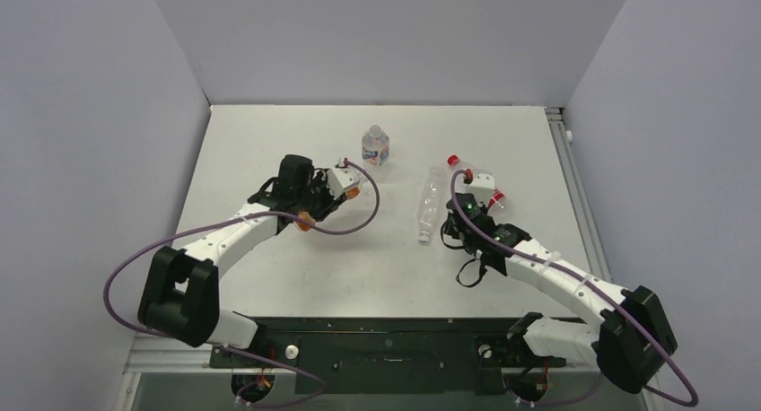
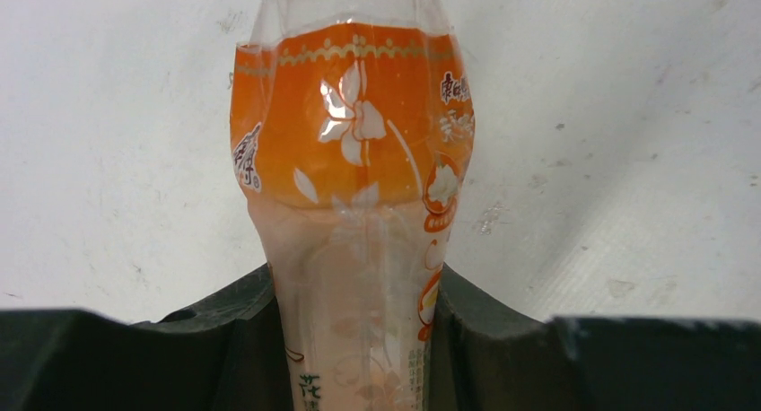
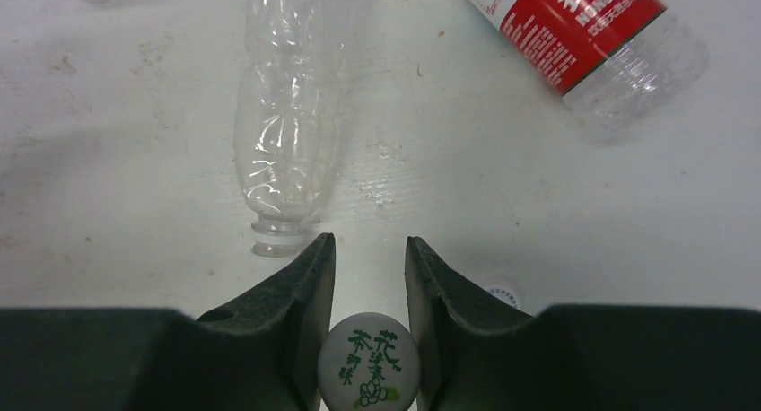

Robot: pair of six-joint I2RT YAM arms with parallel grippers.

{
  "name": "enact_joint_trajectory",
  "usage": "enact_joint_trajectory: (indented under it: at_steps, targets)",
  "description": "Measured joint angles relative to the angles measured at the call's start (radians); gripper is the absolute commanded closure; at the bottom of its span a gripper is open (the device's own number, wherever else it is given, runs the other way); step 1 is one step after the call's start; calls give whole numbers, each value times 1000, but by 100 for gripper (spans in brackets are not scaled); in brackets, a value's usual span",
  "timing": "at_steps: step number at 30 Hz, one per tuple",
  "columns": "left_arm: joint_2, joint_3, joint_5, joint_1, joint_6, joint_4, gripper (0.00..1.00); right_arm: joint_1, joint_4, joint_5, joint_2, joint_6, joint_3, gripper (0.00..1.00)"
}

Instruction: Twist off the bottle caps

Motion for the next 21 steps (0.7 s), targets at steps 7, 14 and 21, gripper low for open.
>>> enact_joint_trajectory:
  at_steps: [7, 14, 21]
  targets:
    - [174, 89, -70, 18, 107, -32, 92, -1, 166, 14, 209, 54, -85, 99]
    - [270, 103, -137, 19, 197, -40, 82, -1, 282, 21, 317, 109, -116, 92]
    - [344, 106, -178, 19, 237, -42, 68, 0, 349, 64, 333, 174, -186, 74]
